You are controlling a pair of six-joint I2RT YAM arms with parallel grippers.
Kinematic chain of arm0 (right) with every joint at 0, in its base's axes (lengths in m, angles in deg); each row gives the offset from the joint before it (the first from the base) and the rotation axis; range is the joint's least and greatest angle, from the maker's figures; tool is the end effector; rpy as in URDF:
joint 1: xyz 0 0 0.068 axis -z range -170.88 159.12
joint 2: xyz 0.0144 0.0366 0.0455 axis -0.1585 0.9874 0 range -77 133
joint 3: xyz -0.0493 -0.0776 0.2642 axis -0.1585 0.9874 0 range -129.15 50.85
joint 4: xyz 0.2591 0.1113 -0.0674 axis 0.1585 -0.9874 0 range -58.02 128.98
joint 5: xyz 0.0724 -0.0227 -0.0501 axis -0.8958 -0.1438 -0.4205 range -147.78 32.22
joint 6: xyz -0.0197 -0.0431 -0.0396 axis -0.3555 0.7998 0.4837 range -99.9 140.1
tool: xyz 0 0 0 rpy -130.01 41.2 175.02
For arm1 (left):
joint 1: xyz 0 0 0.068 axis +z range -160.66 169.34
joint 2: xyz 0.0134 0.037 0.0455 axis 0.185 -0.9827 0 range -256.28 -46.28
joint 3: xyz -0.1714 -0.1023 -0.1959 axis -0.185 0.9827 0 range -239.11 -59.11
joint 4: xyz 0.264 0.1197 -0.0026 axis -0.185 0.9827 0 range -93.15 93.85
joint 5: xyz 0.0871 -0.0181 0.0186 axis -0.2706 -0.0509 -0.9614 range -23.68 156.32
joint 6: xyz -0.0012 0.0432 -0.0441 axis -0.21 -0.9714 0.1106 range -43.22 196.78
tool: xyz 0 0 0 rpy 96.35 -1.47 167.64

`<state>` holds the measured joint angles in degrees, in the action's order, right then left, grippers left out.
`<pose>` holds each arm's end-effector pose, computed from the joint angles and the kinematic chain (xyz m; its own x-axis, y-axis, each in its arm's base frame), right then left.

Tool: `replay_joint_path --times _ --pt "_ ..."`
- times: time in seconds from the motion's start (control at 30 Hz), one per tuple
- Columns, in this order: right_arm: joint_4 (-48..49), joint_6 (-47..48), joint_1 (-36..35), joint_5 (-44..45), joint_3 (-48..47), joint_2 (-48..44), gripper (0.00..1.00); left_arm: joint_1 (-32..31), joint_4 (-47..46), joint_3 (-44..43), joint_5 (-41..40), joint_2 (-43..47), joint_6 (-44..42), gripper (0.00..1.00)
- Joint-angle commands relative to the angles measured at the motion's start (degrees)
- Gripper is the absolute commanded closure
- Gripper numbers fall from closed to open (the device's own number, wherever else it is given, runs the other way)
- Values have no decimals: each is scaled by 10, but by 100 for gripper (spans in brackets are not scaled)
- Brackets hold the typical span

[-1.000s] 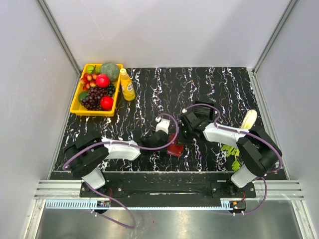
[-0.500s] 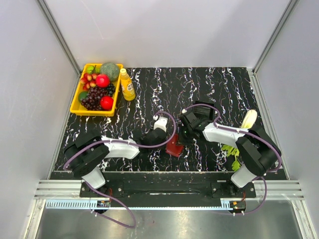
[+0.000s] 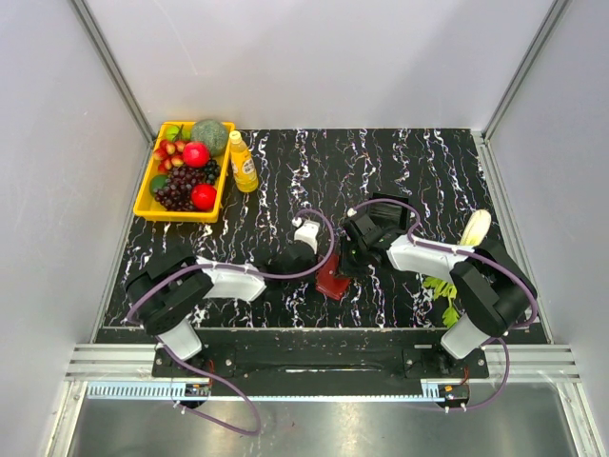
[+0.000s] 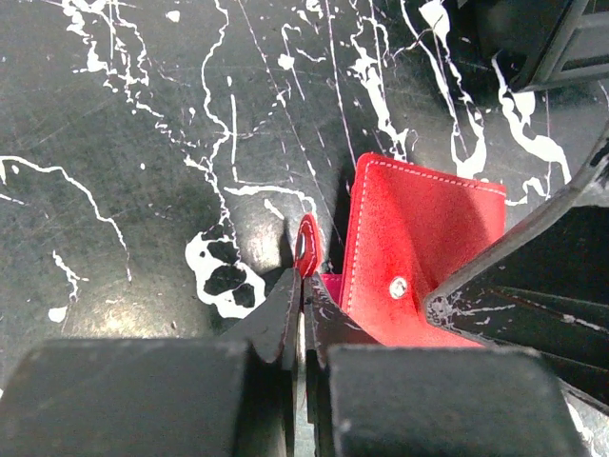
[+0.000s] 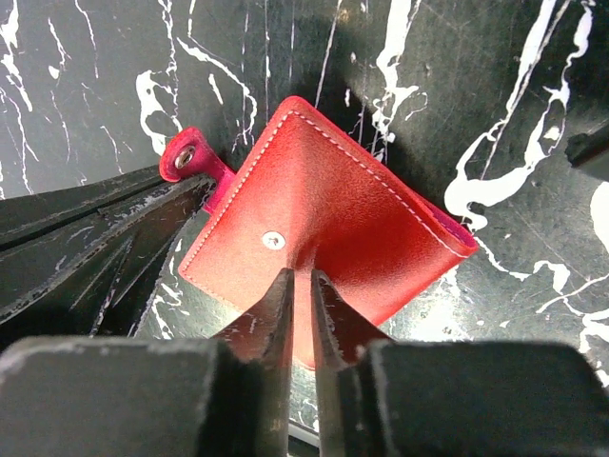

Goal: Put the credit cards into the card holder
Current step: Open the card holder at the center of the board.

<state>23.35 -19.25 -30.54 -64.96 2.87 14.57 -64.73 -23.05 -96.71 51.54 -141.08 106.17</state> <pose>0.2501 0.2149 0.1350 -0.9442 0.0344 -0.3275 -0.1083 0.9068 0.4075 0.2073 -0.2658 0.1128 -0.6357 0.0685 -0.7689 0.4039 0.8784 -0.2556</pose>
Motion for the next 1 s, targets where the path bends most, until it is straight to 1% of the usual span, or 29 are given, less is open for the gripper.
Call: replay_joint_path --times 0.0,0.1,0.17,0.23,0.33,0.43,0.47,0.6,0.7,0.77,0.83,0.9,0.97 --pt "12 -13 -5 -2 -5 -27 77 6 -16 22 13 50 -18 100" --pt "12 -27 -6 -2 -11 -53 65 10 31 25 -1 131 -44 100" --pt "12 -35 -6 1 -16 -71 62 14 57 26 -4 192 -61 100" --pt "12 -48 -6 13 -18 -90 52 15 80 10 7 239 -83 100" --pt "11 -55 -6 23 -25 -115 48 16 123 -24 18 273 -106 100" --pt "11 -67 -6 25 -29 -132 46 15 165 -48 22 266 -117 100" --pt "11 -72 -6 27 -28 -135 43 15 166 -46 20 263 -117 100" --pt "29 -91 -5 18 -14 -134 42 15 148 -10 5 263 -94 100" --pt "53 -105 -6 2 2 -114 43 16 131 16 -2 270 -67 100" --pt "61 -114 -5 -1 10 -103 43 15 129 28 -20 277 -41 100" --pt "86 -122 -6 -8 24 -91 44 16 137 42 -48 279 -14 100" --pt "96 -123 -5 -21 24 -72 50 16 149 59 -82 275 16 100" --pt "104 -128 -5 -39 22 -50 51 17 147 80 -96 268 49 100"
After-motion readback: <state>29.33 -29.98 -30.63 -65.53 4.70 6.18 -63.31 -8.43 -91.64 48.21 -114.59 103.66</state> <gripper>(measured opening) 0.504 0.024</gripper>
